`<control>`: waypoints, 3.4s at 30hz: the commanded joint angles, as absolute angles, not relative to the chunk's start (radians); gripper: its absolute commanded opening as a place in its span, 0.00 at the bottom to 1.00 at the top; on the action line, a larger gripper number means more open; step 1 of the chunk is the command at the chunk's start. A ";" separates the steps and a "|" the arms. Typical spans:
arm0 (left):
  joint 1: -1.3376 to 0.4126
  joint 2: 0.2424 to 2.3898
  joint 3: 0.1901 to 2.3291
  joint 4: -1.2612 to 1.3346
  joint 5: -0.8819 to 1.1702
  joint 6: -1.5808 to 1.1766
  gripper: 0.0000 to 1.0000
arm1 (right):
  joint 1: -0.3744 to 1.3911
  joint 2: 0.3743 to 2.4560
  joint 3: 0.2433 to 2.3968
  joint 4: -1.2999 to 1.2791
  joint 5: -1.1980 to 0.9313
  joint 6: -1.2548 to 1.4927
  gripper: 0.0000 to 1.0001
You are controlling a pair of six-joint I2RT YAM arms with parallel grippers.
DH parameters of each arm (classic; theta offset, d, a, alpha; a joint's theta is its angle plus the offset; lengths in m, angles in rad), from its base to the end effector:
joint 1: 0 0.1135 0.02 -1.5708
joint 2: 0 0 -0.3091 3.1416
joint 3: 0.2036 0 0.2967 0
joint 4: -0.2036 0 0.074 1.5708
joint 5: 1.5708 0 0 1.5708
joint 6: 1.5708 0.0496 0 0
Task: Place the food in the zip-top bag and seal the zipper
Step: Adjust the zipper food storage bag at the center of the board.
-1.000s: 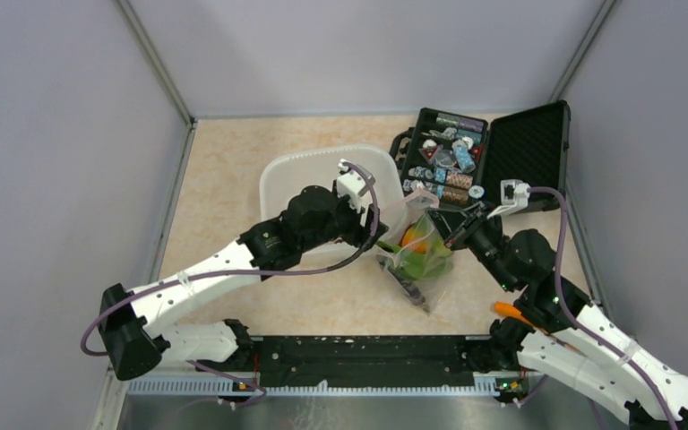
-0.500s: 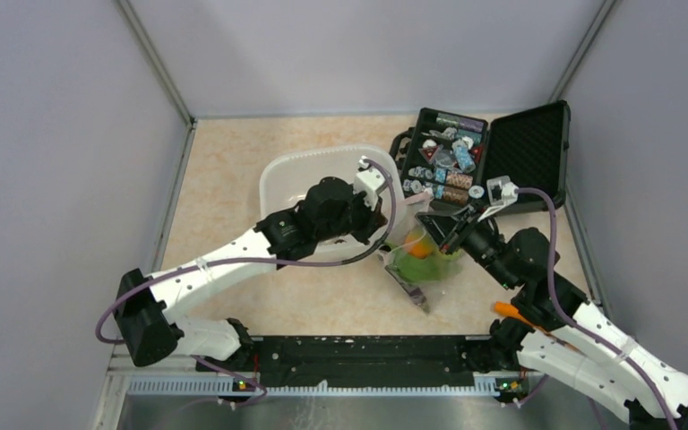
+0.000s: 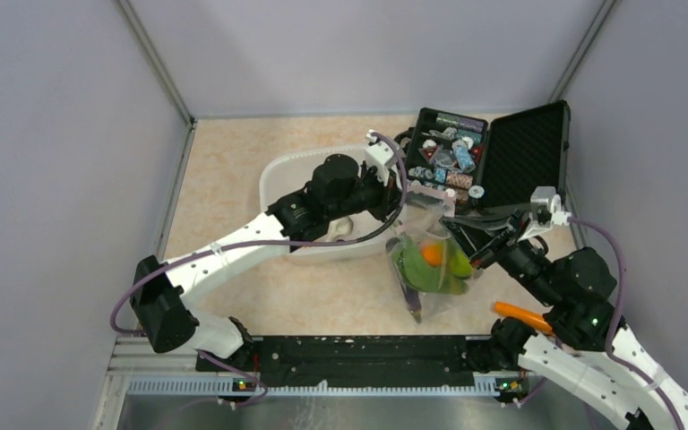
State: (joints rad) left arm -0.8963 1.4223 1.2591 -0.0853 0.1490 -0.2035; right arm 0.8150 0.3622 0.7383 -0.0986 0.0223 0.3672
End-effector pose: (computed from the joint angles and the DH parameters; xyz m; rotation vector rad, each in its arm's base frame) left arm 0.2378 -0.3092 0.4009 0.7531 1.7596 -0.8984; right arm 0.0680 0.0706 0.4194 -0.2823 1.3303 0.9912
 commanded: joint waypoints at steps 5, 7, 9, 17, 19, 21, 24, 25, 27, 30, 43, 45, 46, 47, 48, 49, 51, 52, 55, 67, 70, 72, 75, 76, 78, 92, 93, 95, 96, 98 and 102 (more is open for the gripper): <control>-0.866 1.395 1.244 -0.037 0.088 -0.228 0.00 | 0.818 0.574 0.798 -0.181 0.106 0.417 0.00; -0.857 1.373 1.196 -0.041 0.040 -0.239 0.00 | 0.817 0.642 0.801 -0.252 0.223 0.489 0.00; -0.838 1.363 1.150 -0.050 0.020 -0.258 0.00 | 0.817 0.677 0.779 -0.241 0.256 0.529 0.00; -0.754 1.320 1.061 -0.037 0.053 -0.312 0.00 | 0.816 0.659 0.700 -0.019 0.157 0.557 0.00; -0.745 1.315 1.071 -0.039 0.062 -0.308 0.00 | 0.816 0.649 0.698 0.015 0.126 0.545 0.00; -0.738 1.314 1.080 -0.040 0.074 -0.305 0.00 | 0.817 0.634 0.690 0.062 0.083 0.538 0.00; -0.733 1.303 1.087 -0.034 0.104 -0.305 0.00 | 0.817 0.600 0.661 0.153 0.008 0.534 0.00; -0.733 1.301 1.086 -0.025 0.119 -0.305 0.00 | 0.817 0.588 0.645 0.189 0.004 0.534 0.00; -0.732 1.297 1.090 -0.020 0.130 -0.309 0.00 | 0.816 0.565 0.625 0.218 0.003 0.537 0.00; -0.732 1.292 1.090 -0.019 0.144 -0.315 0.00 | 0.817 0.561 0.630 0.187 0.011 0.528 0.00; -0.732 1.298 1.132 -0.009 0.243 -0.313 0.00 | 0.817 0.496 0.635 0.127 0.139 0.521 0.00; -0.732 1.317 1.159 -0.008 0.318 -0.322 0.00 | 0.817 0.486 0.647 0.104 0.145 0.497 0.00; -0.732 1.326 1.170 0.030 0.358 -0.322 0.00 | 0.816 0.479 0.660 0.078 0.163 0.488 0.00; -0.733 1.336 1.184 0.042 0.390 -0.329 0.01 | 0.816 0.473 0.674 0.048 0.191 0.483 0.00; -0.733 1.344 1.199 0.048 0.413 -0.337 0.03 | 0.817 0.467 0.685 0.018 0.219 0.477 0.00; -0.733 1.349 1.208 0.052 0.425 -0.343 0.09 | 0.817 0.461 0.696 0.000 0.243 0.468 0.00; -0.732 1.351 1.215 0.068 0.427 -0.352 0.34 | 0.816 0.449 0.703 -0.033 0.266 0.458 0.00; -0.732 1.350 1.213 0.068 0.417 -0.350 0.41 | 0.818 0.445 0.699 -0.030 0.276 0.461 0.00; -0.732 1.343 1.209 0.037 0.371 -0.336 0.65 | 0.817 0.458 0.674 -0.026 0.305 0.492 0.00; -0.706 1.113 1.086 -0.087 0.126 -0.284 0.99 | 0.817 0.605 0.649 0.059 0.285 0.593 0.00; -0.700 1.072 1.054 -0.066 0.061 -0.292 0.99 | 0.816 0.596 0.646 0.062 0.287 0.599 0.00; -0.697 1.062 1.038 -0.049 0.035 -0.301 0.99 | 0.817 0.588 0.643 0.058 0.293 0.605 0.00; -0.695 1.063 1.024 -0.031 0.026 -0.313 0.99 | 0.817 0.575 0.640 0.051 0.299 0.614 0.00; -0.695 1.065 1.023 -0.029 0.030 -0.314 0.99 | 0.817 0.573 0.638 0.049 0.301 0.616 0.00; -0.693 1.072 1.025 -0.027 0.036 -0.314 0.99 | 0.818 0.567 0.638 0.048 0.303 0.619 0.00; -0.693 1.077 1.014 -0.014 0.067 -0.327 0.99 | 0.816 0.572 0.647 0.038 0.299 0.625 0.00; -0.695 1.077 1.014 -0.014 0.066 -0.327 0.99 | 0.817 0.573 0.648 0.038 0.299 0.624 0.00; -0.694 1.076 1.012 -0.010 0.064 -0.326 0.99 | 0.816 0.574 0.651 0.037 0.298 0.622 0.00; -0.694 1.076 1.014 -0.010 0.066 -0.325 0.99 | 0.816 0.573 0.652 0.038 0.298 0.620 0.00; -0.693 1.075 1.012 -0.008 0.073 -0.322 0.99 | 0.816 0.572 0.651 0.037 0.300 0.620 0.00; -0.694 1.078 1.010 -0.012 0.140 -0.296 0.99 | 0.817 0.575 0.655 0.013 0.335 0.637 0.00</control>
